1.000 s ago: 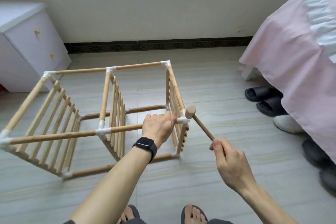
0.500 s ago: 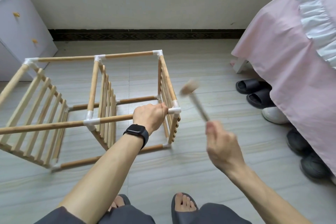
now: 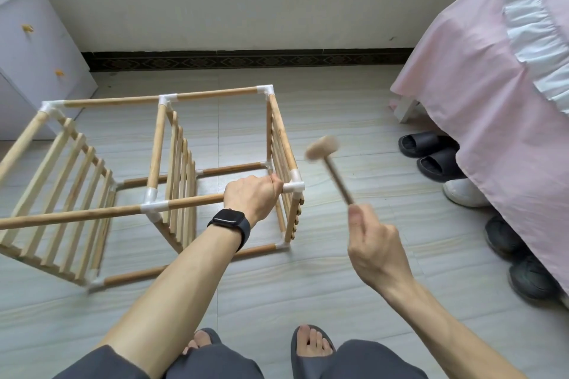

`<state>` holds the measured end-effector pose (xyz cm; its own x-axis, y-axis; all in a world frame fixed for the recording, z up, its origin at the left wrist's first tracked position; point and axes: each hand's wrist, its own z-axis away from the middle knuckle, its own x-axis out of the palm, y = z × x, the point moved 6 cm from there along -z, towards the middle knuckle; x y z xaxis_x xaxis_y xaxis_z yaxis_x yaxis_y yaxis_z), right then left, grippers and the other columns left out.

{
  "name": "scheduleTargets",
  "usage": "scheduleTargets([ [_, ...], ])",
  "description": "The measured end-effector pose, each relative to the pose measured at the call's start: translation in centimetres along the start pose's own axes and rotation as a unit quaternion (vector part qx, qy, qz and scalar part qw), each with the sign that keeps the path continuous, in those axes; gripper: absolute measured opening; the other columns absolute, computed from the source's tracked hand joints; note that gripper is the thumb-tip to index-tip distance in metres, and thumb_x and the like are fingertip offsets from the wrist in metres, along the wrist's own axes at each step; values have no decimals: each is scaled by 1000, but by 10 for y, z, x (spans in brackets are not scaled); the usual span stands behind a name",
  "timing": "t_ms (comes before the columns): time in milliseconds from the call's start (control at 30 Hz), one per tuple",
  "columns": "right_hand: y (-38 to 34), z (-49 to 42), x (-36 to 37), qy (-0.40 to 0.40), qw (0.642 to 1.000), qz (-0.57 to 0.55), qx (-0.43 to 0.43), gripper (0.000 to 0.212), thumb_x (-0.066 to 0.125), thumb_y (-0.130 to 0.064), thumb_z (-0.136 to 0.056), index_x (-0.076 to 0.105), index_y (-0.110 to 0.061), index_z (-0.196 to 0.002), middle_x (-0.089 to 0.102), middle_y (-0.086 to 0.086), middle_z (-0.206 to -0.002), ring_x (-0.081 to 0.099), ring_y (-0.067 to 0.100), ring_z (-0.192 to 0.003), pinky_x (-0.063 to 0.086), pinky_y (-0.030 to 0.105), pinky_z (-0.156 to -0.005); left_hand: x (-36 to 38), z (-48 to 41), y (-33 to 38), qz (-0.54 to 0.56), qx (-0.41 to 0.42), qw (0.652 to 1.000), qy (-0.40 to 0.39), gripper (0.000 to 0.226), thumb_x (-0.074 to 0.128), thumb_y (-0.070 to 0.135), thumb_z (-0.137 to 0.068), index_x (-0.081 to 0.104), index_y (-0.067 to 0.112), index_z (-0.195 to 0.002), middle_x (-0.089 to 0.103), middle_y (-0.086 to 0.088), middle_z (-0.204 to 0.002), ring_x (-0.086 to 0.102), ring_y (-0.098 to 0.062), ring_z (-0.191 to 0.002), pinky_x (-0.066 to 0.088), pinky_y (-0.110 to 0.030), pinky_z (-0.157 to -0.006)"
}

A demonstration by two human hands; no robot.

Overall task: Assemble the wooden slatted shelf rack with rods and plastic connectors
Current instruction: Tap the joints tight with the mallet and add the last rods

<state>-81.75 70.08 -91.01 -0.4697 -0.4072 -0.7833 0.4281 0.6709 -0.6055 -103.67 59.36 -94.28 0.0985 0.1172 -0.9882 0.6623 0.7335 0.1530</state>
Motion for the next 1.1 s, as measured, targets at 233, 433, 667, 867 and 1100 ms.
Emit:
scheduleTargets([
  [233, 3, 7, 1, 31, 999, -21, -2, 41, 23, -50, -105, 45, -24, -83, 50, -6, -50, 51, 17, -47, 35, 27, -45, -1, 0, -1, -3, -10, 1000, -14, 59, 14, 41, -105, 59, 18, -76, 54, -3, -68, 55, -29, -68, 41, -35, -64],
  [433, 18, -1, -3, -8, 996, -57, 63, 49, 31, -50, -104, 42, -22, -66, 52, -9, -52, 50, 10, -51, 38, 25, -52, -4, 10, 4, -26, 26, 996, -77, 45, 19, 33, -106, 59, 15, -94, 52, -1, -76, 50, -28, -71, 36, -35, -66],
  [667, 14, -18, 10, 3, 982, -122, 143, 46, 36, -44, -106, 59, -23, -71, 61, -23, -63, 56, -2, -66, 38, 27, -58, 5, 61, -34, 167, -120, 809, -550, 35, 52, 41, -97, 68, 11, -103, 77, -2, -85, 75, -18, -72, 61, -39, -70],
  [867, 8, -47, 20, -10, 980, -142, 140, 34, 43, -38, -105, 65, -29, -82, 60, -23, -59, 56, 2, -62, 37, 26, -58, -27, -2, -8, 193, -70, 953, -222, 62, 41, 58, -98, 51, 8, -132, 64, -8, -111, 63, -28, -104, 50, -36, -74],
  [1100, 9, -92, 7, 6, 999, -9, 52, 33, 35, -42, -106, 63, -30, -94, 64, -10, -70, 62, 21, -74, 44, 36, -65, 1, -15, 63, 178, -71, 973, -128, 16, 39, 24, -97, 34, 14, -108, 56, -6, -90, 57, -33, -82, 42, -39, -72],
])
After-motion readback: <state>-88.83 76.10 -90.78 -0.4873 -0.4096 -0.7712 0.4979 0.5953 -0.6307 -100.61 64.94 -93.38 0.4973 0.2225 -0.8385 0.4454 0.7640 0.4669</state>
